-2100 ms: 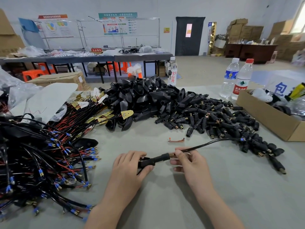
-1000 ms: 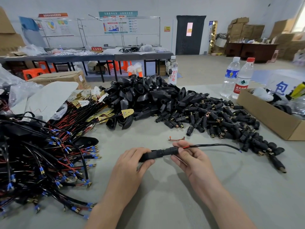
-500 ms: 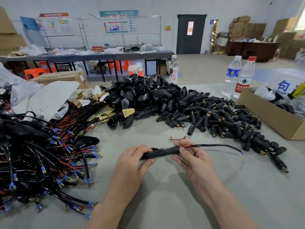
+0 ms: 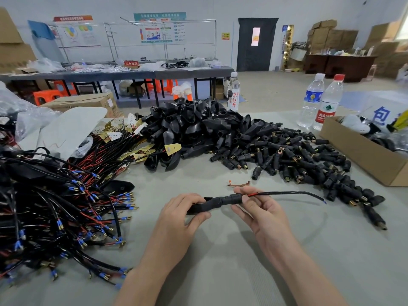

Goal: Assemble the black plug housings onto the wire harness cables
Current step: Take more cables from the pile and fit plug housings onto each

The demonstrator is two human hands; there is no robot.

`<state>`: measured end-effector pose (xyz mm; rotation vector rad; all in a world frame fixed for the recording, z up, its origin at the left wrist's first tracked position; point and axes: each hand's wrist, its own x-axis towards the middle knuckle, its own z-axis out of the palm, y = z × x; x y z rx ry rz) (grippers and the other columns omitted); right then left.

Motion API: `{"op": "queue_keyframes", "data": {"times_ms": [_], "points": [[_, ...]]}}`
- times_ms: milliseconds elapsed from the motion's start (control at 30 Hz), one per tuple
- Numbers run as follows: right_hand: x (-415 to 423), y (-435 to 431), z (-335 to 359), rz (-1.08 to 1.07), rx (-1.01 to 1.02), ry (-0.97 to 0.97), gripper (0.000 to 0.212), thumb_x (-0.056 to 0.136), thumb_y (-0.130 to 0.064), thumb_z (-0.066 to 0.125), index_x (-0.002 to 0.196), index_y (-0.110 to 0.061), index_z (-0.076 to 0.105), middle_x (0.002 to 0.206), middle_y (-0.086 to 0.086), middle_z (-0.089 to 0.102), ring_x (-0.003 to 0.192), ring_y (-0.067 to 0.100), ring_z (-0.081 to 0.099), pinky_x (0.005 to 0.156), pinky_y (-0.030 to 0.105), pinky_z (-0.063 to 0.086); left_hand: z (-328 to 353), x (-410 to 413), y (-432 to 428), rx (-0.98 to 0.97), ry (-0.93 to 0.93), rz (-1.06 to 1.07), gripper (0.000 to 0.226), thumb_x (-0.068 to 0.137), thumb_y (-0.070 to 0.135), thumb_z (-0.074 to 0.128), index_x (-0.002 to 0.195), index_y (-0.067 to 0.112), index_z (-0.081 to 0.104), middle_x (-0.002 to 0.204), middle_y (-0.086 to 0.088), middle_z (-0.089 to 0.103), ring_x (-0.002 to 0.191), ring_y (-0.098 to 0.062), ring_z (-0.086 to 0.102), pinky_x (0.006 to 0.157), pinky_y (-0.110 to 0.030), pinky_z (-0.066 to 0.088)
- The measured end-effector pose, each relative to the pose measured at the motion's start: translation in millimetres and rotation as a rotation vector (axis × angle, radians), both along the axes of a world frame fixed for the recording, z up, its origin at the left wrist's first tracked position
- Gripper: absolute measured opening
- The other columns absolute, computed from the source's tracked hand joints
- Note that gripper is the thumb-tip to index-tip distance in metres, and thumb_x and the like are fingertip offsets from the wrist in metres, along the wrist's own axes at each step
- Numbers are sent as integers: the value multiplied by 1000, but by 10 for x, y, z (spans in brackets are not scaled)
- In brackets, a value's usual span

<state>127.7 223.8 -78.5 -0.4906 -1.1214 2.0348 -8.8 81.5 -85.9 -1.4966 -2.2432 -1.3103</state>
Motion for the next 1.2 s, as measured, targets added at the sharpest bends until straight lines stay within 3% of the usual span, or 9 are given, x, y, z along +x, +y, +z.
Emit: {"op": "queue_keyframes", "data": {"times_ms": [267,467,667,967,1200], "points": [[-1,-38,29,-39,148,-52,21,97,5,52,96,-8,69,109,5,74,113,20,67,81,24,57,-1,-3,15,0,-108,3,25,84,21,77,103,31,64,112,26,59,111,0,52,98,-28,41],[-5,-51,21,-65,206,-64,21,97,4,53,94,-10,70,110,4,74,113,18,67,82,24,57,-8,-10,17,2,-52,16,25,82,18,78,102,26,64,117,23,57,114,2,49,99,-27,40],[-14,-31,16,-87,209,-73,18,97,2,55,95,-9,69,109,5,74,110,18,68,80,24,58,-3,-1,22,1,-155,-23,28,84,20,77,98,38,59,114,29,57,112,-3,54,93,-10,36],[-27,-25,5,-56,96,-40,11,94,-5,60,100,-8,68,107,7,74,102,15,70,80,24,57,-9,17,15,4,-162,-37,26,87,22,74,100,39,59,104,24,61,103,-7,56,87,-17,40],[-10,-102,2,73,229,-186,35,89,-4,69,118,-21,60,104,5,76,94,12,69,87,18,54,-3,47,30,29,-165,-66,20,85,29,70,101,36,61,103,21,62,100,-9,57,86,-20,42]]}}
